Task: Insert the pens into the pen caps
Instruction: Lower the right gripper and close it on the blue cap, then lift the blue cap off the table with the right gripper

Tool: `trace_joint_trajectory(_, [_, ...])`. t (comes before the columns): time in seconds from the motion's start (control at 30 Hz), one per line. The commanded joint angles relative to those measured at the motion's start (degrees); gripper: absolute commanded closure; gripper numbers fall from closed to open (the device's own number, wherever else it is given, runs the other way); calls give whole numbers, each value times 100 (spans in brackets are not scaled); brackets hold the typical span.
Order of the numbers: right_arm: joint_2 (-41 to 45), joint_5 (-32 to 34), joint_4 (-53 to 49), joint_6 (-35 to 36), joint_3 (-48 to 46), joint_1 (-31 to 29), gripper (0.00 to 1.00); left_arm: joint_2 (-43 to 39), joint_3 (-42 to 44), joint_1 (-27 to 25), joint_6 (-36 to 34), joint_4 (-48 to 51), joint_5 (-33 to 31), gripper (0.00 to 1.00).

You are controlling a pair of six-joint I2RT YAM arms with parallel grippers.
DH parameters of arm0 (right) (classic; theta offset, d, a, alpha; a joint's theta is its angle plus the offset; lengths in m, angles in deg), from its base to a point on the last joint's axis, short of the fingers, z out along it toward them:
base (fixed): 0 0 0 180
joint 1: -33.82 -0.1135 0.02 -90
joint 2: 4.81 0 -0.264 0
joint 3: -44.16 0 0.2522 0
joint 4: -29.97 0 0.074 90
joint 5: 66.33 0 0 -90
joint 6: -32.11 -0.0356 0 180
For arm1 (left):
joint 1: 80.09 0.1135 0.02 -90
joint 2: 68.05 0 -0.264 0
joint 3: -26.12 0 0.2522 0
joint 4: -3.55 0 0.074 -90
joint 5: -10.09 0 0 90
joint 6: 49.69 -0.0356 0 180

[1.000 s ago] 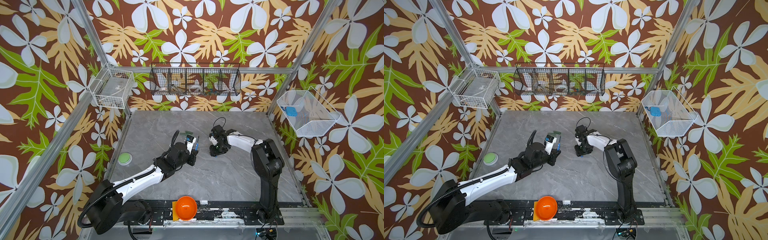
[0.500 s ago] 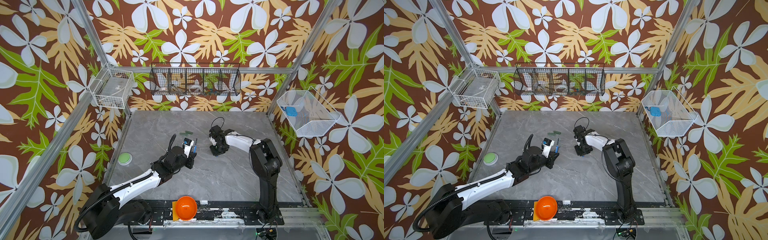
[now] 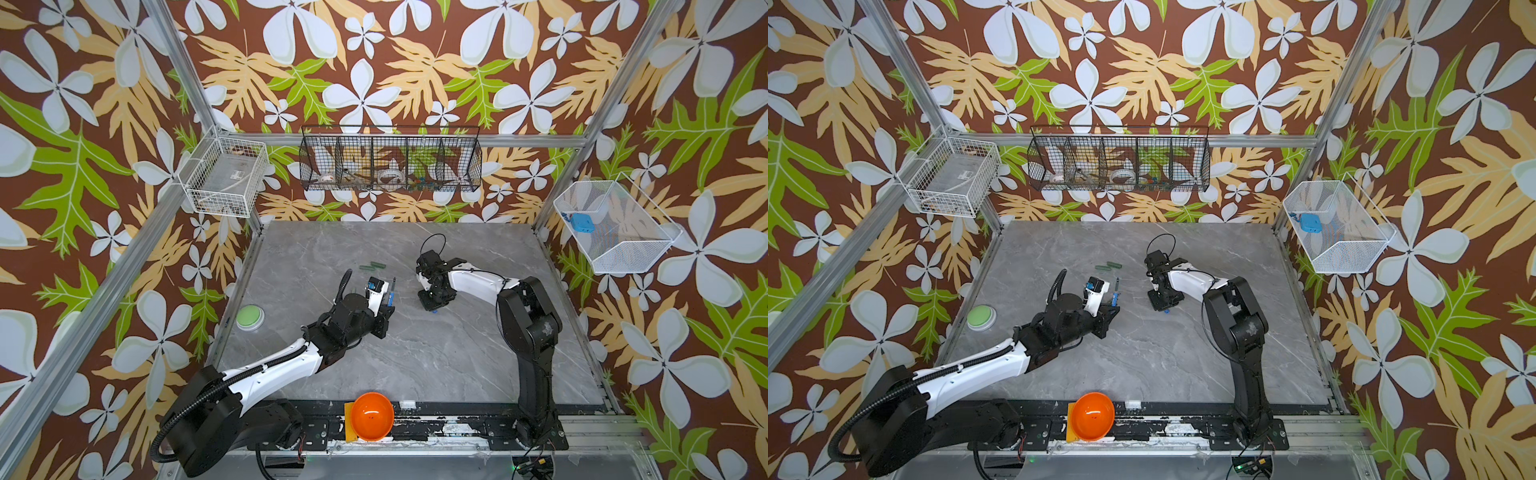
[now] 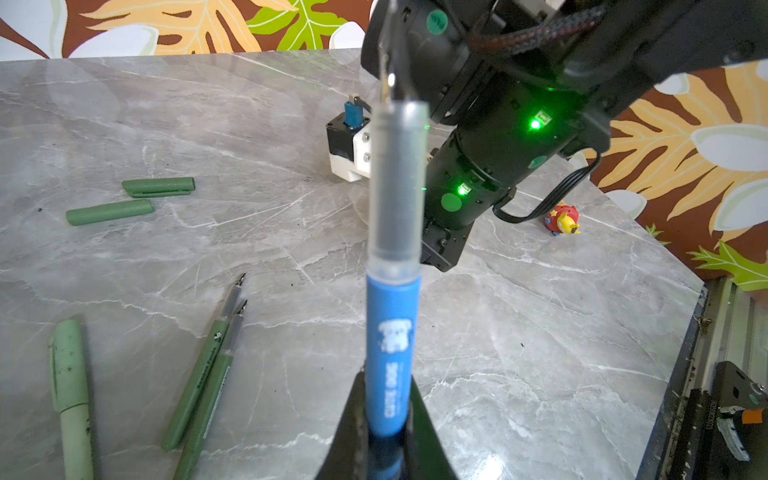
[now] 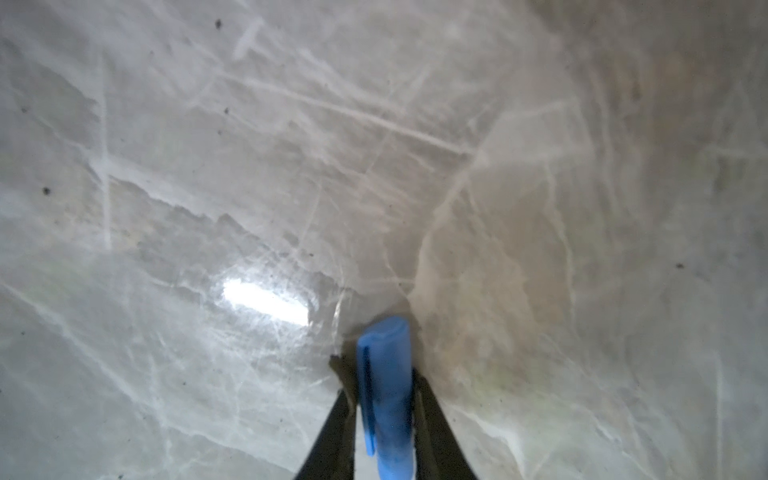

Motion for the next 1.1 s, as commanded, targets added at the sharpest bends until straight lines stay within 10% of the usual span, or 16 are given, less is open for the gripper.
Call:
trace_joint_trajectory(0.0, [-47, -192, -6, 55, -170, -8, 82, -15, 17, 17, 11, -364, 48, 100])
trace_joint_trajectory(1.07, [4822, -2537, 5189, -1628, -3542, 461, 86, 504, -646, -391, -166, -856, 376, 100])
